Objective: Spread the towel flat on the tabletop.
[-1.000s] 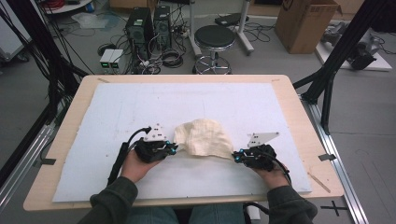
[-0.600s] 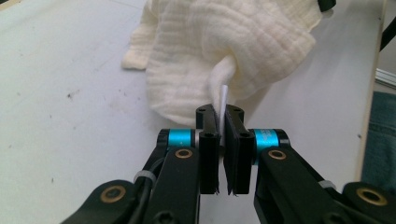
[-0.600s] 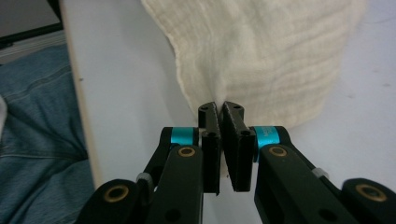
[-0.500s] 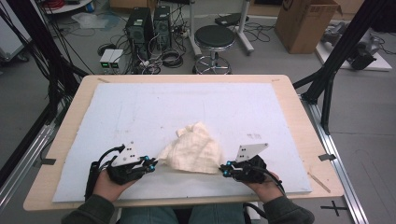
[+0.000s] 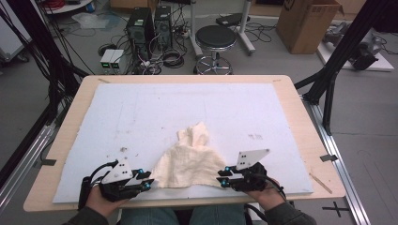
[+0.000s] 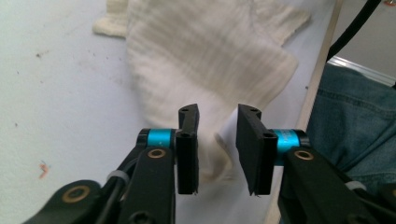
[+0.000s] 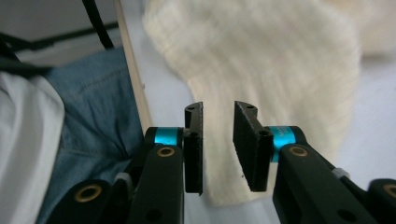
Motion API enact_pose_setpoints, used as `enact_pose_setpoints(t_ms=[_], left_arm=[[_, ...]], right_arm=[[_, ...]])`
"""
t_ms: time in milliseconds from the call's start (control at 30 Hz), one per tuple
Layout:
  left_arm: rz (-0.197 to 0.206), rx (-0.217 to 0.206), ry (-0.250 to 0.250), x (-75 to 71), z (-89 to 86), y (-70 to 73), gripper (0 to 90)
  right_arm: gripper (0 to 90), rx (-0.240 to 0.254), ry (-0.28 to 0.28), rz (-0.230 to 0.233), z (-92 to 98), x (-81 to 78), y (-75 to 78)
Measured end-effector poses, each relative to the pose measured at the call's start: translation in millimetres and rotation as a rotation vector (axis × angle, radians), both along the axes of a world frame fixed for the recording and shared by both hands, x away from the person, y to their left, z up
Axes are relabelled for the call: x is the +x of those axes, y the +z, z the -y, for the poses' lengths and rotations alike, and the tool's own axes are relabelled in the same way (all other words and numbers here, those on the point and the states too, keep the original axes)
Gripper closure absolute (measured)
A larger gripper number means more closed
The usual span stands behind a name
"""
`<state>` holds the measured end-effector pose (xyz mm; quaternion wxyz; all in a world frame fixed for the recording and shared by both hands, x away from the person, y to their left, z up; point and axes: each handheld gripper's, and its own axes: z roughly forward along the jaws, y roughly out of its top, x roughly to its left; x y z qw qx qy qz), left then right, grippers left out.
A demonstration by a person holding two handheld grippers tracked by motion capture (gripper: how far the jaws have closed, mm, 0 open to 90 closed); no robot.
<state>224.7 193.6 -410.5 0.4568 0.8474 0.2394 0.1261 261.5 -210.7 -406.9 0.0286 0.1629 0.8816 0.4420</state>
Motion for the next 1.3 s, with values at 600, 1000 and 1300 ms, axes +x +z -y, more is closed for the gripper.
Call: enact_pose_setpoints(t_ms=[600, 1000, 1300], left_arm=[[-0.167, -0.037, 0.064, 109.0, 39.8, -14.1, 45.0], [-0.121, 0.012, 0.022, 89.6, 26.5, -1.3, 87.5], [-0.068, -0.019, 0.017, 43.1, -4.7, 20.2, 87.6]], right_arm=[[49.1, 0.015, -0.025, -0.082, -13.8, 92.9, -11.9], [83.8, -0.016, 0.015, -0.057, -15.8, 78.7, -6.2], [83.9, -0.025, 0.037, 0.018, -16.7, 48.1, 22.4]])
